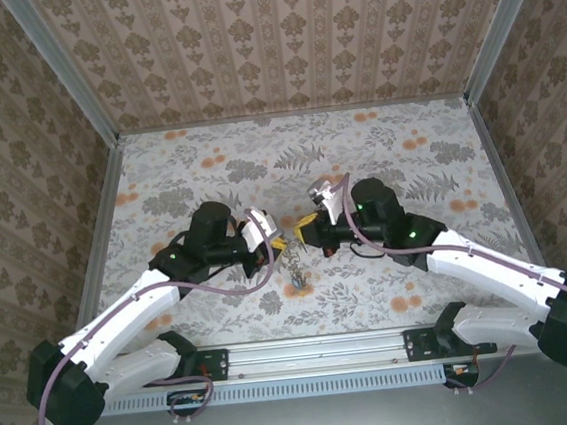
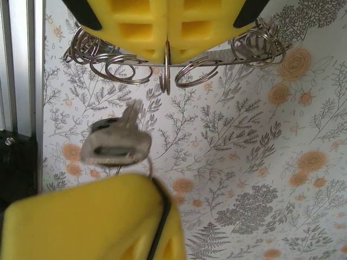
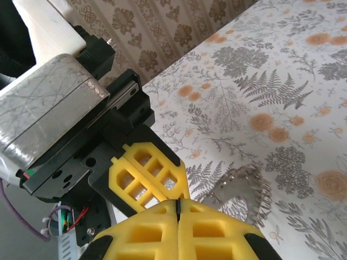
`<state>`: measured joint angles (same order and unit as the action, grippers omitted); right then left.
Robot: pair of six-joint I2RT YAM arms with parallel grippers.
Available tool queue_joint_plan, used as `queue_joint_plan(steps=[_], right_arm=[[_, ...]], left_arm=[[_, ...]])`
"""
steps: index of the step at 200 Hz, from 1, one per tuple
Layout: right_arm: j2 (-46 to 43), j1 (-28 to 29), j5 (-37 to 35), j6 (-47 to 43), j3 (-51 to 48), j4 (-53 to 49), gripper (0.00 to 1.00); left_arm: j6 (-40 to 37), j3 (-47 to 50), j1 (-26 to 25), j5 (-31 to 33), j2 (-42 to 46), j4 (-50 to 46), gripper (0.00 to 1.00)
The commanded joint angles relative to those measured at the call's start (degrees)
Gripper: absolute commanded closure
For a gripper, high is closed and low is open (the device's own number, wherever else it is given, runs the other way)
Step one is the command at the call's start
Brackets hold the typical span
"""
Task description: Put the keys on the keyring
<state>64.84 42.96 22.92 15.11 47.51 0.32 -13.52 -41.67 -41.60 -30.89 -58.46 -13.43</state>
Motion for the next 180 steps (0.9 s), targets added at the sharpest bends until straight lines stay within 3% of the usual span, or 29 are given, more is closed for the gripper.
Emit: queue_joint_plan(steps=[1,103,180], right_arm=[[1.12,1.37,-1.06,-0.87,2.00,2.56,1.00],[-2.49,3.71,-11.81,-5.80,-0.16,1.03,1.00],[-0.77,4.06,-7.88,-6.54,0.75,1.18,1.00]], left_arm=[[1.45,-2.66,-0.39,-1.86,0.64,2.96,1.00],[6.42,-2.81,-0.36,-1.43,1.32,5.23,1.00],[7.63,-3.70,-0.25,-1.23,0.45,5.86,1.00]])
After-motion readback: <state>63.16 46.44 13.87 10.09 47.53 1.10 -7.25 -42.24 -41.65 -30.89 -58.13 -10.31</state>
